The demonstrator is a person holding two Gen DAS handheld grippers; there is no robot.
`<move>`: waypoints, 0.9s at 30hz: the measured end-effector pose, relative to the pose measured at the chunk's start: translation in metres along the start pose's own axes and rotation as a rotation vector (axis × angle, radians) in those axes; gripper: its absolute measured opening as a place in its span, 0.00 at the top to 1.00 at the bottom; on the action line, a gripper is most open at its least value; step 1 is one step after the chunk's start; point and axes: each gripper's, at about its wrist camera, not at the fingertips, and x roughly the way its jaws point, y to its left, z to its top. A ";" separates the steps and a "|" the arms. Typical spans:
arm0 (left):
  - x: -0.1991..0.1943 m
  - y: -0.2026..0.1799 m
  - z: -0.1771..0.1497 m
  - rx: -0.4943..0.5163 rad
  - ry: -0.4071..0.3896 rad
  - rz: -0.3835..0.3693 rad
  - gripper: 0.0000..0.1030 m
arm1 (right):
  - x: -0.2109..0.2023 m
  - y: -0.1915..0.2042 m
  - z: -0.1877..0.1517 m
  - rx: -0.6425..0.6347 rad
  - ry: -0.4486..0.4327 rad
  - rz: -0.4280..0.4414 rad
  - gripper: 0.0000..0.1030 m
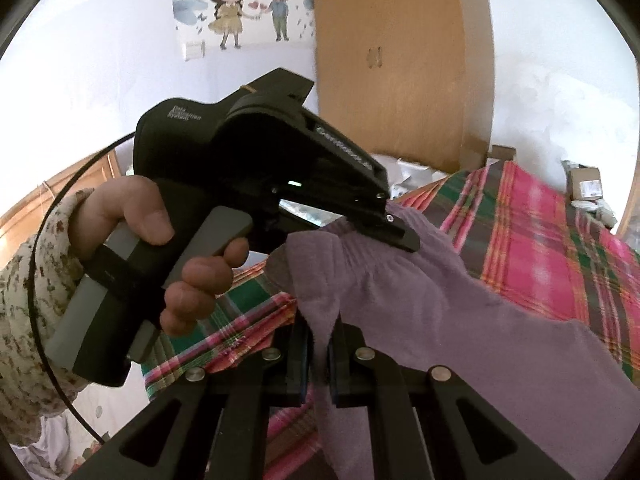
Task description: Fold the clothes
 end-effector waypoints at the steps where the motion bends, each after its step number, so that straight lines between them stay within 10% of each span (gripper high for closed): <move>1: 0.001 -0.006 -0.001 0.010 0.002 -0.007 0.81 | -0.005 -0.005 -0.002 0.005 -0.010 -0.005 0.93; 27: 0.062 -0.113 -0.024 0.152 0.119 -0.106 0.80 | -0.127 -0.045 -0.035 0.148 -0.134 -0.141 0.93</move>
